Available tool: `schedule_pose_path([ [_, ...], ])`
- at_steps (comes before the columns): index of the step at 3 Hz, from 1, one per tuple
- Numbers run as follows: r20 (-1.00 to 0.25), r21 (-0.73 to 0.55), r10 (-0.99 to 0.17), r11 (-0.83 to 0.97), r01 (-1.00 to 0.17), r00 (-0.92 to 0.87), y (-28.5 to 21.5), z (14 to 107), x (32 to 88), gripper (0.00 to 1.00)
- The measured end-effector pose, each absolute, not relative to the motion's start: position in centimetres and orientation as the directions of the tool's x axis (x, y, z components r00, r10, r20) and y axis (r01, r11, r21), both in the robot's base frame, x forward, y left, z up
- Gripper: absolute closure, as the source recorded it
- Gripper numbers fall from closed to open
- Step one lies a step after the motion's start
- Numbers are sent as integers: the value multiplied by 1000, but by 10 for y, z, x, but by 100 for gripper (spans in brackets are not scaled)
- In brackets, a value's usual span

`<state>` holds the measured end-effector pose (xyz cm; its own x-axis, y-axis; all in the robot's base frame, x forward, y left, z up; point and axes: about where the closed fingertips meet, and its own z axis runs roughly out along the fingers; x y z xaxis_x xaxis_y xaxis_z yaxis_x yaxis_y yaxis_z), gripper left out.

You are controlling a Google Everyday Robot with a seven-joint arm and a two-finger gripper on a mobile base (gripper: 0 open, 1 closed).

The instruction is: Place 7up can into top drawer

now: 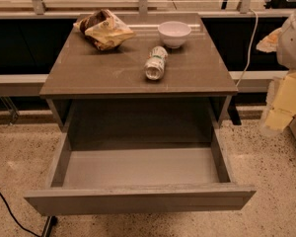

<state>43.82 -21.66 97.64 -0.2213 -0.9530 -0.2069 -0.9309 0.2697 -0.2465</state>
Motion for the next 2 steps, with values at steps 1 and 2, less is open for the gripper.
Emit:
schedule_pose_path([
  [1, -207, -247, -953, 270, -931, -221, -217, 976, 438, 0],
  [2, -218, -301, -973, 146, -942, -82, -195, 977, 482, 0],
])
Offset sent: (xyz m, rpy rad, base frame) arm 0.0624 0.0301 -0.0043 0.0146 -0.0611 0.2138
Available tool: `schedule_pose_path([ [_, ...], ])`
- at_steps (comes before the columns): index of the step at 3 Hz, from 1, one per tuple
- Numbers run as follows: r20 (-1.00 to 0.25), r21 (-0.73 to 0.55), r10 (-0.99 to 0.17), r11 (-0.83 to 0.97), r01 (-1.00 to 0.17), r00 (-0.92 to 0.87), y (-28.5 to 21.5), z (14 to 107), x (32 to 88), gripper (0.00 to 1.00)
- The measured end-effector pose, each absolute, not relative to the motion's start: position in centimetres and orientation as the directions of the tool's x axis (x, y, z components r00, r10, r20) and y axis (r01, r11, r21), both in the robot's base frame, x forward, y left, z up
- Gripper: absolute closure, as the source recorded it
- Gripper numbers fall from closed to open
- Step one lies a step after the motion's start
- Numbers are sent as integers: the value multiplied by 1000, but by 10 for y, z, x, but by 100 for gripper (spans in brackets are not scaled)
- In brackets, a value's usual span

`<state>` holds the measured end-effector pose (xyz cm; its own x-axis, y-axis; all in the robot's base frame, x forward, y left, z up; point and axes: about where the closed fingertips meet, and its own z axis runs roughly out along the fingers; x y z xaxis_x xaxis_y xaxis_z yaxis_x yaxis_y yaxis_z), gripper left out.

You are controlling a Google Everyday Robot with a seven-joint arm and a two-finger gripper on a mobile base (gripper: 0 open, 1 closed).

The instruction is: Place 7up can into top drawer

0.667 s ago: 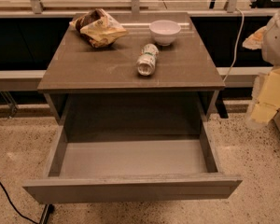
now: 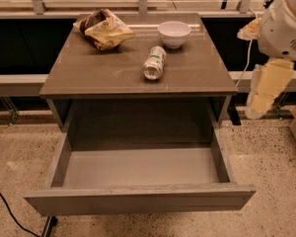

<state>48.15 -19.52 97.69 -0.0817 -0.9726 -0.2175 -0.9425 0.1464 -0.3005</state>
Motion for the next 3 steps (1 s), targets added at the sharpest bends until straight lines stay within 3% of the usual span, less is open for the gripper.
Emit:
schedule_pose_path([
  [2, -93, -479, -943, -239, -845, 319, -140, 994, 588, 0],
  [3, -4, -486, -864, -439, -756, 504, -107, 988, 636, 0],
])
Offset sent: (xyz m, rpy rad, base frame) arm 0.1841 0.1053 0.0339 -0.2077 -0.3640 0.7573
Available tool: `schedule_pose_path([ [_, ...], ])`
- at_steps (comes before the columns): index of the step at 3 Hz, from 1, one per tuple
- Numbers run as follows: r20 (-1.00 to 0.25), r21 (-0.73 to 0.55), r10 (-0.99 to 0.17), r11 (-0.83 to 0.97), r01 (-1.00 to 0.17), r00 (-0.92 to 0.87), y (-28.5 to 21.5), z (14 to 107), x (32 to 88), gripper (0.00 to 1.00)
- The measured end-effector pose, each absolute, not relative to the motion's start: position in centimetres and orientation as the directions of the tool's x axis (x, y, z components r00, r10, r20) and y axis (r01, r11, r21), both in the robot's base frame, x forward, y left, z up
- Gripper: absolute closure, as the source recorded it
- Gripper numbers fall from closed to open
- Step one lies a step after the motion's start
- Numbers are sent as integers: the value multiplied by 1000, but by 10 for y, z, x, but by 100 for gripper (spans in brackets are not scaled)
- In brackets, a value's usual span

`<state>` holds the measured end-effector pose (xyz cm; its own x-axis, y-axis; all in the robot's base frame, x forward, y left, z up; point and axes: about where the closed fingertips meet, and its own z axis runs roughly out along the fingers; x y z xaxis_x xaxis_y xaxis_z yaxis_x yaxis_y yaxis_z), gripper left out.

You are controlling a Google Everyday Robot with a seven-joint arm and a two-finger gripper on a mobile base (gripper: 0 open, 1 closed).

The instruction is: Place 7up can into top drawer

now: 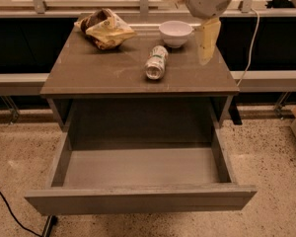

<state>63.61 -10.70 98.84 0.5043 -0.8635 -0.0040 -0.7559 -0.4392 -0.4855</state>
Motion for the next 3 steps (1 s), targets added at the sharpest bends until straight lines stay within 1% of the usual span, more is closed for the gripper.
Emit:
schedule_pose_path([
  [1, 104, -383, -723, -663, -643, 683, -70, 947, 682, 0],
  [2, 144, -305, -641, -753, -583, 754, -55, 913, 701, 0],
  [3, 167, -242, -602, -793, -560, 780, -57, 879, 714, 0],
])
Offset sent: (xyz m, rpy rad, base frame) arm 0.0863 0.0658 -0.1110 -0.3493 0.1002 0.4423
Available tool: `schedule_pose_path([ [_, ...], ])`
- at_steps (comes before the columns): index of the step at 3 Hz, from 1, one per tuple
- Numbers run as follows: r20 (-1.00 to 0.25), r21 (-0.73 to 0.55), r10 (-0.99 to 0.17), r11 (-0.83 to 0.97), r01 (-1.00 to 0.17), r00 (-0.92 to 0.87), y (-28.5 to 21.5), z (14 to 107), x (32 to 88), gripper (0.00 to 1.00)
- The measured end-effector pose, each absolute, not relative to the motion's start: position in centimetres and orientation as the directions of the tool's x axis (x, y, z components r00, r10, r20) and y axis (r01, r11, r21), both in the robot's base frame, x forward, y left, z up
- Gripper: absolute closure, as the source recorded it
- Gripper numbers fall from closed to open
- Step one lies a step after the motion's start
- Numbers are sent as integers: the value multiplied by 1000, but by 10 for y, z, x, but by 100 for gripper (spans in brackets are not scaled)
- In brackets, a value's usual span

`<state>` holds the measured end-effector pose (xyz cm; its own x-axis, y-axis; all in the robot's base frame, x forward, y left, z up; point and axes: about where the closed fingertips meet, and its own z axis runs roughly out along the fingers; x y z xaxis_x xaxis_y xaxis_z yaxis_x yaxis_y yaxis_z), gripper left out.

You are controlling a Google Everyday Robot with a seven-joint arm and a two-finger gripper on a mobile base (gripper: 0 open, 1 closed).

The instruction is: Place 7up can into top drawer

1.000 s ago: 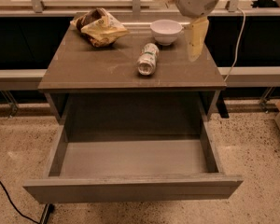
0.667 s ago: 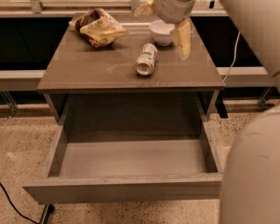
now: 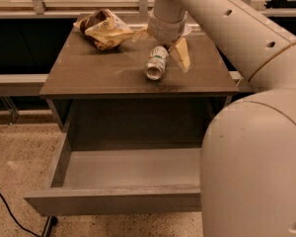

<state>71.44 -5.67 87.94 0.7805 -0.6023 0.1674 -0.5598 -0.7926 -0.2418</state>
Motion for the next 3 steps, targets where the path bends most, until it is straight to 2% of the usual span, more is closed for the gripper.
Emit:
schedule_pose_path([
  [1, 188, -199, -583, -811, -550, 791, -58, 858, 720, 12],
  [3, 211, -176, -572, -820, -545, 793, -60, 842, 717, 58],
])
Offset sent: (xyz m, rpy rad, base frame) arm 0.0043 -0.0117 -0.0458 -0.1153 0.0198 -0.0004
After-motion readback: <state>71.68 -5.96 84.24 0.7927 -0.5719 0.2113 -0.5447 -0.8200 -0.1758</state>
